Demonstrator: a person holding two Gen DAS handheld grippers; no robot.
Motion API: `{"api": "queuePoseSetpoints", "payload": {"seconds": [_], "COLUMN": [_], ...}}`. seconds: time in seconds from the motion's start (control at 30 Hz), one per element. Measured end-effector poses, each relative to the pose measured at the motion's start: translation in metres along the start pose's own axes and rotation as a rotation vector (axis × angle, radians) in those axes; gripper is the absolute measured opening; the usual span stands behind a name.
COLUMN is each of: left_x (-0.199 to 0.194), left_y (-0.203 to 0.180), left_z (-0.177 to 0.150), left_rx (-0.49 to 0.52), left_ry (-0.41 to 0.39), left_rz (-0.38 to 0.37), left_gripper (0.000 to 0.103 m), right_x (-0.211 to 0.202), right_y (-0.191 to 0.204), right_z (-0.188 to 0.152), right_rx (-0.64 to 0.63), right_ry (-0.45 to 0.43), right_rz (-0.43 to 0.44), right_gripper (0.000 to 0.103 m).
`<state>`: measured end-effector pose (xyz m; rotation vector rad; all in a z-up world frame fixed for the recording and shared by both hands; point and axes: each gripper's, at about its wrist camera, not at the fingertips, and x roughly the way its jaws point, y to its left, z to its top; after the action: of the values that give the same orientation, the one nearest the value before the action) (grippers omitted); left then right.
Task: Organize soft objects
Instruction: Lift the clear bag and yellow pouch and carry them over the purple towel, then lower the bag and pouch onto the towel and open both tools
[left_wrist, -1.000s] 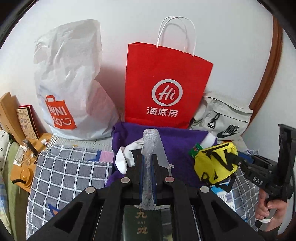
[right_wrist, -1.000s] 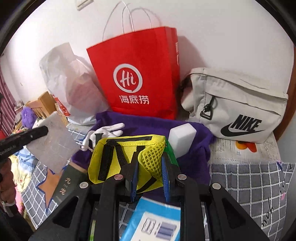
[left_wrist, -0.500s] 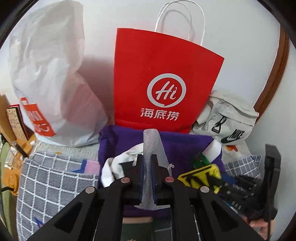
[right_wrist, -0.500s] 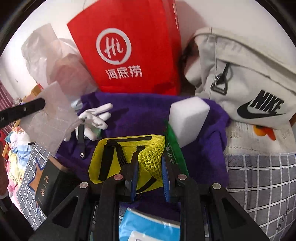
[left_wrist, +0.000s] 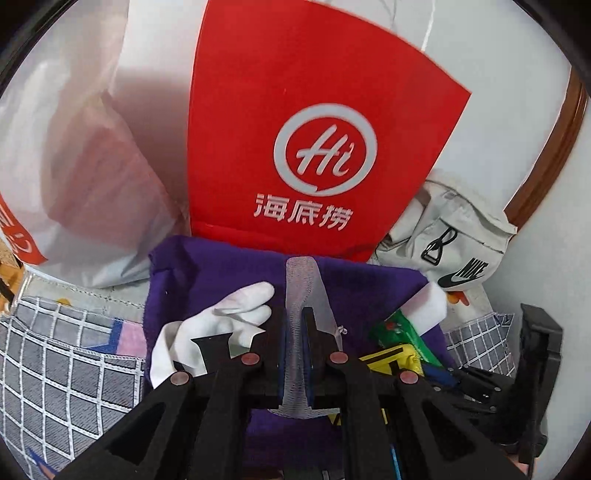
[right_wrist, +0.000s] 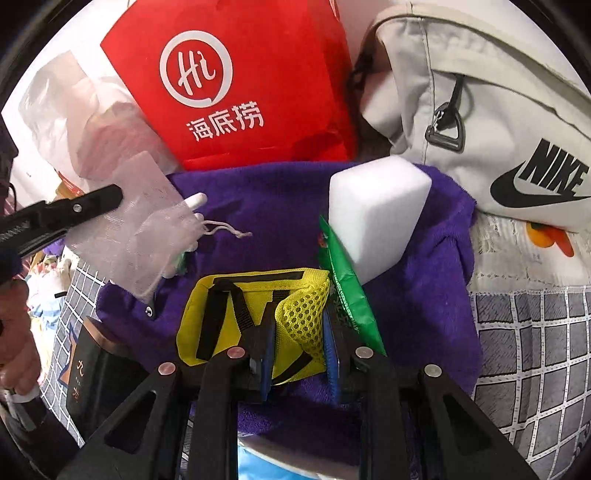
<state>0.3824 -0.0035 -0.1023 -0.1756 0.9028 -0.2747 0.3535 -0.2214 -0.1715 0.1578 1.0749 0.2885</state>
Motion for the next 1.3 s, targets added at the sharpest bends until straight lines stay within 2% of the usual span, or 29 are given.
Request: {"api": "queuePoseSetpoints", "payload": {"seconds": [0.47,0.7,0.87,0.97,1.07,1.1,1.17,1.3], "left_x": [0.031,0.036,0.035,0.03,0.02,0.016,0.007,-0.013], "left_y": [-0.001,-0.002,-0.003,-0.004,-0.006,-0.007,-0.008,-0.01], "left_z": [-0.003,-0.005,-0.005,-0.006,-0.006,-0.005,-0.005,-0.006], "left_rx": [0.021,0.037,0.039,0.035,0.046,0.051,0.054,0.062], "left_ry": [0.066,0.084,0.091,0.086,0.083,0.077,0.059,0.028], "left_rz": [0.014,0.037,0.059,0.062,0.076,0.081,0.093,0.111], "left_gripper": [0.01,0.014,0.038,0.038,0.039,0.041,0.052,0.054], "right_x": [0.01,0.008,0.0,-0.008,-0.016,-0.019,-0.024,-0.037], "right_y": [-0.003,0.001,0.008,0.012,0.017,0.017,0.02,0.028], "right_z": [-0.002,-0.001,-0.003,-0.003,-0.004,-0.004,-0.005,-0.011], "right_rx": [-0.002,-0.009,-0.027,-0.036,-0.058,-0.067,-0.08,-0.095], "right_ry": [0.051,0.044,0.023,0.005,-0.012,-0.012,-0.015,-0.03], "right_rz": [0.006,0.022,0.027,0.013,0.009,0.009,-0.005,-0.001], "right_gripper": [0.025,0.032,0.05,0.052,0.059,0.061,0.061,0.061]}}
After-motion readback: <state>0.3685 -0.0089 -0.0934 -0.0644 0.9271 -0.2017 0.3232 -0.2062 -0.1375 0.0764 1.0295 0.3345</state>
